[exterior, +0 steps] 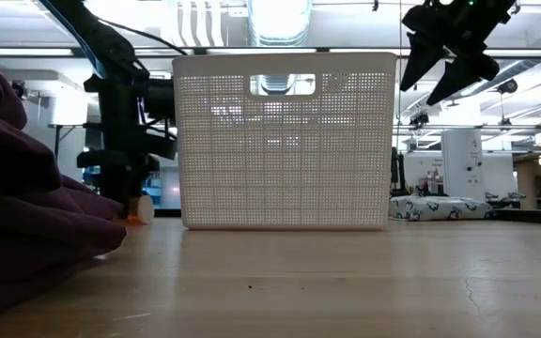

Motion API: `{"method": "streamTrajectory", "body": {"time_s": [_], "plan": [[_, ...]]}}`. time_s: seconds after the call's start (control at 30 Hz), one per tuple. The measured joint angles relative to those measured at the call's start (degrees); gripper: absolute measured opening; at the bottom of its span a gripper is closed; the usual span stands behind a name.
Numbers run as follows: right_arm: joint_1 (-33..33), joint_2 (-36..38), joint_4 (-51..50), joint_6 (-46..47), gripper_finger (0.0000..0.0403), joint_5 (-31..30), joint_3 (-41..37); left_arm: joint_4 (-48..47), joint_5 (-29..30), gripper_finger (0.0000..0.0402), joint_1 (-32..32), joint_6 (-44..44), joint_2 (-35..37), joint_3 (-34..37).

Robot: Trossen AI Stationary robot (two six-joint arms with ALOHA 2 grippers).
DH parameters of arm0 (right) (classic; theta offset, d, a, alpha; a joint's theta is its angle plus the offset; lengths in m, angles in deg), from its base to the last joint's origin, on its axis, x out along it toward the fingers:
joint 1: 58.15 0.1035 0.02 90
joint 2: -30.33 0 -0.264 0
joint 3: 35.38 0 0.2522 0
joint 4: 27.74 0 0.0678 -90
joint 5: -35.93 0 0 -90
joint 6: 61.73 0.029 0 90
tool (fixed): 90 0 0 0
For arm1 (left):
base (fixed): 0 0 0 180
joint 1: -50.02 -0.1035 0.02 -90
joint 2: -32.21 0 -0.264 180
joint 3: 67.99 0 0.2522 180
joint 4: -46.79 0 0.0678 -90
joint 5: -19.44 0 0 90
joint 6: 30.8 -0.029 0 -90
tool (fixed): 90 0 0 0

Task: Pick & place medical supplies in basket/bin
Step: Put the yellow pill bottle into the white bin

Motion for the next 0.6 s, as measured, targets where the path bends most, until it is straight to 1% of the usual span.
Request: {"method": "streamTrajectory", "body": {"time_s": [0.1, 0.2, 0.3, 0.43, 0.53, 0.6], "plan": [[-0.36, 0.00, -0.52, 0.00, 0.0359, 0.02, 0.00, -0.07, -0.11, 0.0167, -0.01, 3.07, 1.38, 0.13], [-0.40, 0.02, -0.46, 0.06, 0.0359, 0.03, 0.00, -0.40, -0.54, 0.0167, 0.00, 8.05, 5.43, 0.13], [-0.48, 0.02, -0.08, 0.30, 0.0359, 0.03, 0.00, -0.78, -0.62, 0.0166, 0.11, 14.65, 11.81, -0.20], [-1.40, 0.09, 0.86, 0.29, 0.0359, 0.03, 0.00, -0.73, -0.46, 0.0165, 0.11, 24.72, 22.17, -2.84], [-2.43, 0.11, 1.85, -0.02, 0.0359, 0.05, 0.00, -0.45, 0.64, 0.0164, 0.11, 29.40, 28.82, -6.30], [-3.20, 0.11, 2.52, -0.47, 0.0359, 0.05, 0.00, 0.49, 2.21, 0.0164, 0.11, 31.14, 31.89, -9.25]]}}
